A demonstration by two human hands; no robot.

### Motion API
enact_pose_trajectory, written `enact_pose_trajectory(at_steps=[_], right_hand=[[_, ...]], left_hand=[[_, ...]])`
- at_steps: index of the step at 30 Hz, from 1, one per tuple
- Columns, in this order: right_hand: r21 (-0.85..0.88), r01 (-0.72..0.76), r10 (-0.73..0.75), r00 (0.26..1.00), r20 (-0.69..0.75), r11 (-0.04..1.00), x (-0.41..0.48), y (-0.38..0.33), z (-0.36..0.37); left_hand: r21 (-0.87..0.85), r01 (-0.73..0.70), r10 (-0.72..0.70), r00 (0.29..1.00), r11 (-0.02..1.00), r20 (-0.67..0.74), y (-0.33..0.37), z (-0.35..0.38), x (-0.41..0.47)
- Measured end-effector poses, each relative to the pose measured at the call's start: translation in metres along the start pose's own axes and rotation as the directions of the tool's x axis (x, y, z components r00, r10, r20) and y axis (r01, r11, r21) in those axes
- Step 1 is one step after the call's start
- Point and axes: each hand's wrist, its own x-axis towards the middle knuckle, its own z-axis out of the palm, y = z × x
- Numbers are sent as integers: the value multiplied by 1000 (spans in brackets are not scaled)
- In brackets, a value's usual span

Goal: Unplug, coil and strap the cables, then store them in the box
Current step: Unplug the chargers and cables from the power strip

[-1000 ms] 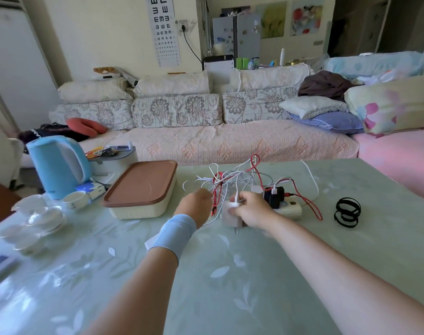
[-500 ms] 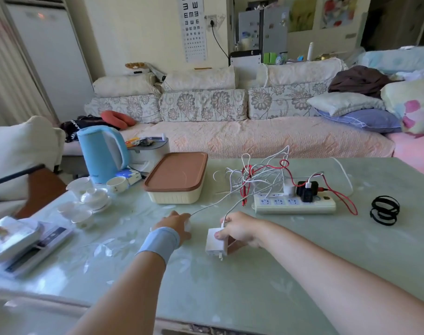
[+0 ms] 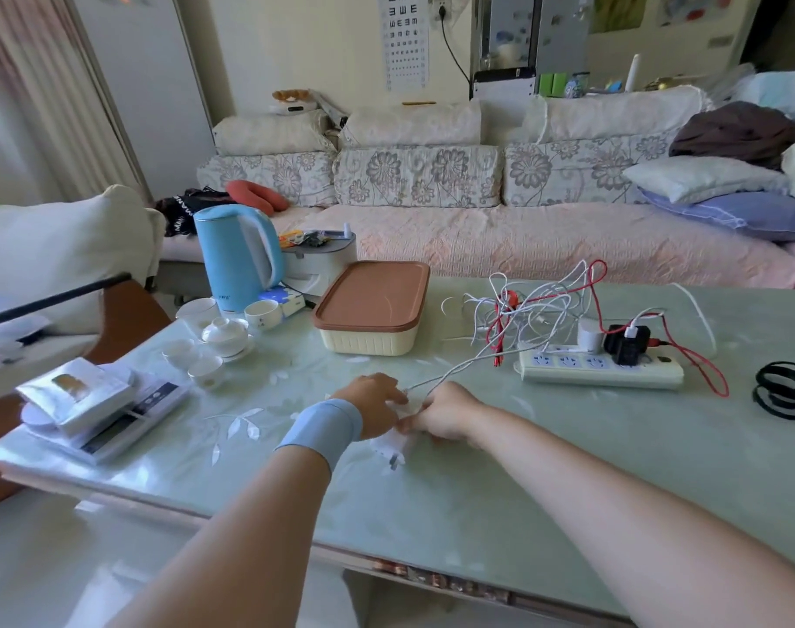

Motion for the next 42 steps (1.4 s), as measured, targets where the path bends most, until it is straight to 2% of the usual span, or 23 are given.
enact_pose_trajectory(at_steps=[3,5,7,9,11,14,16,17,20,24,28,30,33,35,38,42], right_hand=[[-280,41,-30,999,43,959,-5,3,-13],[-419,72,-73,997,13,905,-9,6,-21],[-555,75,-157,982,-101,828,-14,10,-28],[-636,76,-299,920,-252,768,-12,14,-35],[-693,51,-374,869,-324,719,-8,20,-42],[-808,-78,-247,931,-268,583,-4,35,-49],[-867,-31,-235,957,-170,498,0,45,-46],[-862,24,-259,958,-125,506,3,48,-43],[-761,163,-328,942,-69,628,10,44,-36],[-696,315,-436,900,3,645,14,30,-20],[-661,359,-496,868,-23,659,4,34,-27],[-593,390,-557,822,-120,704,-4,42,-46],[-477,232,-441,808,-391,847,-12,57,-89],[-492,105,-367,800,-475,864,-13,72,-119],[-589,-3,-362,787,-500,808,-11,101,-156],[-740,-26,-434,796,-422,673,1,130,-192]], left_hand=[[111,8,-15,998,994,67,9,1,-6],[244,-24,-6,993,969,121,14,8,-10],[321,-57,13,991,945,136,16,12,-12],[337,-58,21,993,940,114,15,8,-11],[357,-42,8,995,933,96,11,2,-9],[418,10,-47,996,908,79,3,-4,-10],[428,50,-81,995,902,54,-7,-4,-11],[417,67,-91,995,907,39,-11,-5,-10],[413,87,-107,994,907,24,-16,-6,-6],[332,53,-53,999,942,-9,12,-5,-4],[155,-72,98,980,985,-173,58,-8,0],[124,-144,172,950,982,-259,80,-9,5],[78,-257,269,909,963,-320,116,-6,19],[37,-310,305,893,950,-332,142,-2,29],[11,-340,328,899,941,-289,179,11,46],[0,-354,348,920,935,-182,212,38,80]])
